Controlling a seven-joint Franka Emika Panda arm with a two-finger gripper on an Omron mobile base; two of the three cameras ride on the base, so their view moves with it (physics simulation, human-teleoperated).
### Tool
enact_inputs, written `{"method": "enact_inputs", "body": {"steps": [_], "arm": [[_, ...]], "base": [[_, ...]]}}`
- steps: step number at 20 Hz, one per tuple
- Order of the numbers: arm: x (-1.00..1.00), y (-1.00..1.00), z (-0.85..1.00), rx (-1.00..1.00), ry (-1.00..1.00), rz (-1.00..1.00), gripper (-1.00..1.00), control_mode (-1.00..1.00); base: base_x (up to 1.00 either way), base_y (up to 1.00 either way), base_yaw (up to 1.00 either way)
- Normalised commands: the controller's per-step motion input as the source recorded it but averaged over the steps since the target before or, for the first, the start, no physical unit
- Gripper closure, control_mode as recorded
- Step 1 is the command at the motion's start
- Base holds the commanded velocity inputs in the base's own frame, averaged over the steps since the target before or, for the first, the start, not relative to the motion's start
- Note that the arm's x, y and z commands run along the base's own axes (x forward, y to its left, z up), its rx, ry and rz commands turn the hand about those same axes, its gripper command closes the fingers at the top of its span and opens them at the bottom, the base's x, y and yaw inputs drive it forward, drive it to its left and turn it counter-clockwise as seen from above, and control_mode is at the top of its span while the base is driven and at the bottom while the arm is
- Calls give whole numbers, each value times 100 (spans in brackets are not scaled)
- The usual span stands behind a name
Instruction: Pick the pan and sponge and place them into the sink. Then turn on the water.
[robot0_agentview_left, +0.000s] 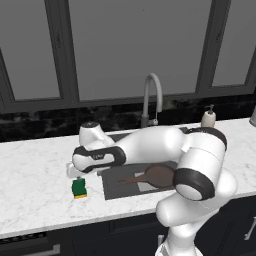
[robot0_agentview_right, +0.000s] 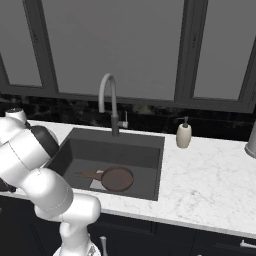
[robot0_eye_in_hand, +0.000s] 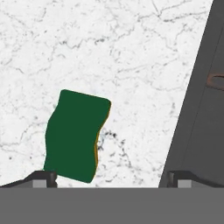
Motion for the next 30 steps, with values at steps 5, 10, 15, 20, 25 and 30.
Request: {"method": "enact_inputs", "body": {"steps": [5,10,15,20,25,30], "arm": [[0,13,-1,-1,0,0,-100,-100],[0,15,-1,0,0,0,-100,-100],[-1,15,-9,0,0,0,-100,-100],[0,3,-16,0,1,0,-100,-100],[-2,7,-9,0,0,0,-100,-100],[-8,13,-5,0,0,0,-100,-100]], "base": [[0,0,0],[0,0,0],[0,0,0],[0,0,0],[0,0,0],[0,0,0]]}}
